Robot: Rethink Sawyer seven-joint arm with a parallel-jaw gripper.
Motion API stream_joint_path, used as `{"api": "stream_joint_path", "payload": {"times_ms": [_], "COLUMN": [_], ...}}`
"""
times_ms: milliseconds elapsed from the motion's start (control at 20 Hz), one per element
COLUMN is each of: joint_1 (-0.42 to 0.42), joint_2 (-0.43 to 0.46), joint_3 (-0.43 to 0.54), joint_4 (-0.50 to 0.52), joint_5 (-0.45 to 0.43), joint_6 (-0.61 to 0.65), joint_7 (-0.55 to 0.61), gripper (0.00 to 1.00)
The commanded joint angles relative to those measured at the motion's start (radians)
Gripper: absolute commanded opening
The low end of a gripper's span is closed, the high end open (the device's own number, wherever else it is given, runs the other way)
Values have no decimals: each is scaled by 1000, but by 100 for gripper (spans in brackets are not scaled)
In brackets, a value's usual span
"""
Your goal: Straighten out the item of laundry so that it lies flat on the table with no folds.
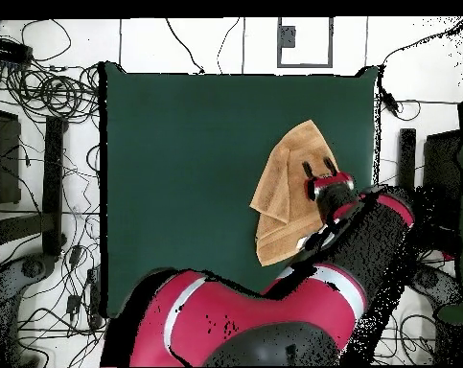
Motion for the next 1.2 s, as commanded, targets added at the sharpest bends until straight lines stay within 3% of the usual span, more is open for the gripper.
{"api": "stream_joint_path", "payload": {"times_ms": [50, 150, 350, 500, 650, 900, 1100, 1200], "joint_1": [51, 35, 40, 57, 37, -57, -122, -127], "joint_2": [77, 70, 73, 99, 85, 21, -7, -12], "joint_3": [-15, 6, 36, 50, 98, 207, 270, 276], "joint_4": [143, 151, 177, 197, 221, 284, 309, 312], "joint_5": [-198, -202, -223, -279, -287, -161, -43, -33], "joint_6": [58, 44, 67, 31, -16, -14, 5, 10], "joint_7": [387, 328, 341, 559, 666, 702, 616, 605], "gripper": [100, 100, 100, 100, 100, 100, 100, 100]}}
